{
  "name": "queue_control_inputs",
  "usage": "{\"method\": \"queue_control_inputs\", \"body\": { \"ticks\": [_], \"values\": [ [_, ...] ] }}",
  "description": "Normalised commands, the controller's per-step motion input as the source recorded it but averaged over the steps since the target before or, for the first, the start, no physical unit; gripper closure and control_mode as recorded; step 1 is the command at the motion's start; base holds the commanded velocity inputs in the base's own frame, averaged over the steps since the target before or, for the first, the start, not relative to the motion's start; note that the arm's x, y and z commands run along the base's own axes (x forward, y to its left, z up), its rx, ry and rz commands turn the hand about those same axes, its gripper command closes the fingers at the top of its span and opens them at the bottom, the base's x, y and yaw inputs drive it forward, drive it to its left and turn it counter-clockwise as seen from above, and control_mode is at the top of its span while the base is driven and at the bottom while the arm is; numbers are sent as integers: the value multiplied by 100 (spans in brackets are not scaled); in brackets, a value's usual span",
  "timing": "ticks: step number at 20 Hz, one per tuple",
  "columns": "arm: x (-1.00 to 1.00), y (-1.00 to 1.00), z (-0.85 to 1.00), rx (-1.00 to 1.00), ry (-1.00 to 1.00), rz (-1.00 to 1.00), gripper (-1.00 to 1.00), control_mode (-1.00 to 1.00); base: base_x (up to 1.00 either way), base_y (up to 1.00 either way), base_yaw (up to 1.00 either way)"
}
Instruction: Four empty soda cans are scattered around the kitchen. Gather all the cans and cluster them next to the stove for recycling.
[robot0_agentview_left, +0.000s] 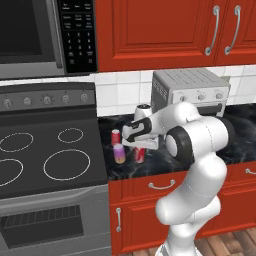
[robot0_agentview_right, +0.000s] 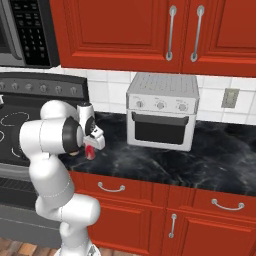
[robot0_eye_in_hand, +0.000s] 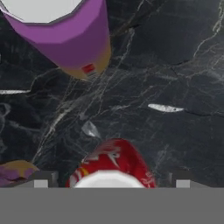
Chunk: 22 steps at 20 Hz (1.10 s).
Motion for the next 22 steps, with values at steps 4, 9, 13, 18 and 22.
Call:
{"method": "queue_control_inputs", "body": {
  "ticks": [4,9,13,18,22],
  "values": [
    [-20,-2,-11,0,2,0,-100,-100,0,0,0],
    [-10,0,-2,0,1,-1,-100,-100,0,0,0],
    [1,0,8,0,-1,0,-100,-100,0,0,0],
    [0,0,17,0,-1,0,-100,-100,0,0,0],
    [0,0,20,0,0,0,-100,-100,0,0,0]
  ]
}}
